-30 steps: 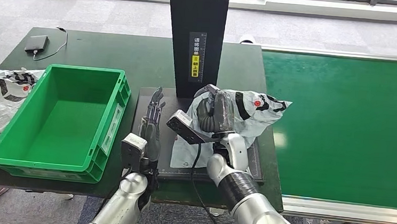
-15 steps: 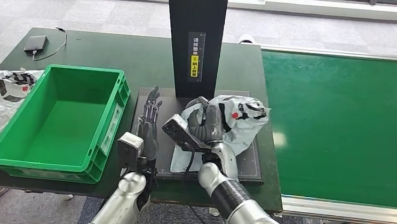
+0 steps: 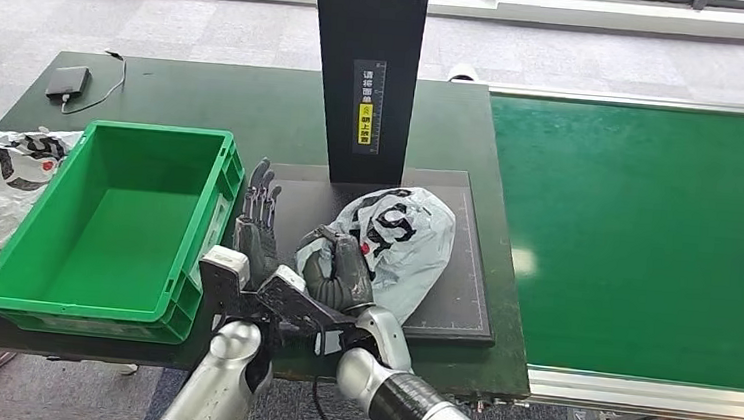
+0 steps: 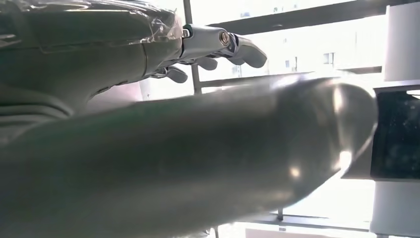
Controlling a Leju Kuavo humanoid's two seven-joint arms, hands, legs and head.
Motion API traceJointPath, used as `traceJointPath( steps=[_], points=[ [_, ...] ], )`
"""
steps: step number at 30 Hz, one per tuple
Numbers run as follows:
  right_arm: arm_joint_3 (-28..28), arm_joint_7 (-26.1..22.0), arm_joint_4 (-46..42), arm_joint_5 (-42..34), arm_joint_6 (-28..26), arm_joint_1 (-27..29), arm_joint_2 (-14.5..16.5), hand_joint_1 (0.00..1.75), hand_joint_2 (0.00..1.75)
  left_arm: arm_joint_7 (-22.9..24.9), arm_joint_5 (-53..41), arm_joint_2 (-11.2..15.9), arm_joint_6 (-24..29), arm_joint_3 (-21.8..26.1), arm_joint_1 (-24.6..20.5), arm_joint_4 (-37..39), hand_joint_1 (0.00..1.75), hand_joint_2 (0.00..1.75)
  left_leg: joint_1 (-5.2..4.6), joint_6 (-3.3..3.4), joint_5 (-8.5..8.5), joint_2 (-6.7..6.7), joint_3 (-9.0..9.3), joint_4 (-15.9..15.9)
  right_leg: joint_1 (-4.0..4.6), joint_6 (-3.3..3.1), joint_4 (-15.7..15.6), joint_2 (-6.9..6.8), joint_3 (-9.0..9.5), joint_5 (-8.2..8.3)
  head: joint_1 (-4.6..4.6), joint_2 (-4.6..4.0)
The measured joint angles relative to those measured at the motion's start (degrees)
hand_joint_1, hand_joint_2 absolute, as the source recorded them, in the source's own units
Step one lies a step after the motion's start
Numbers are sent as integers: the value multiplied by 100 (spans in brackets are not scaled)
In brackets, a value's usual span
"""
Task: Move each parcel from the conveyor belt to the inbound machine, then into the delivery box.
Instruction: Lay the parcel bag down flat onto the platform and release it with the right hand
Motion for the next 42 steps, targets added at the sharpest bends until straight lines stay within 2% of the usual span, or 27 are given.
traceJointPath(
  steps=[2,6,10,14,18,22,26,30,36,40,42],
  points=[
    [35,-27,65,53,-71,-15,-1,175,175,0,-53,0,2,12,1,-1,0,0,0,0,0,0,0,0,0,0,0,0,0,0,0,-1],
    [-3,40,203,164,-103,-82,-4,108,175,0,-63,0,5,25,3,2,0,0,0,0,0,1,0,0,0,0,0,1,-1,0,1,0],
    [-251,167,296,598,-115,-161,-6,108,175,5,-33,0,13,53,7,22,0,0,0,0,0,1,1,0,0,0,0,1,0,0,1,1],
    [-329,171,332,663,-115,-172,-7,108,175,15,-25,0,13,63,7,40,0,0,0,0,0,2,1,0,0,0,0,1,0,1,1,0],
    [-343,175,341,691,-115,-172,-8,0,175,15,-25,0,21,67,7,49,0,0,0,0,0,2,1,0,0,0,0,1,-1,0,1,0],
    [-698,-22,342,895,-115,-187,-8,0,0,9,-33,-1,211,69,4,84,0,0,0,0,0,-1,1,1,0,0,-1,-1,-1,0,0,-1],
    [-1671,-846,289,1062,-116,-219,-8,0,0,59,-107,-9,364,52,0,130,0,0,0,0,1,1,1,2,0,2,-1,2,0,3,1,0],
    [-2505,-1631,-155,1329,-76,-5,-8,0,0,359,-148,-24,379,8,-3,141,0,0,0,0,0,1,1,3,0,2,-2,1,1,3,1,-1],
    [-2741,-1752,-1340,1352,11,711,-23,0,0,553,-174,-29,362,-97,-22,155,0,0,0,-3,-3,2,-1,1,1,-1,-2,3,-8,0,0,1],
    [-2844,-1724,-2095,1278,-8,1091,-145,0,175,382,-283,-31,553,-205,-30,171,0,0,0,-2,-3,3,-2,1,0,-1,-4,2,-6,-1,0,0],
    [-2851,-1753,-2812,987,-39,1430,-332,0,175,194,-319,13,912,-333,88,-119,0,0,-1,-2,-3,-1,-7,2,0,0,-4,-1,-6,0,1,0]
  ],
)
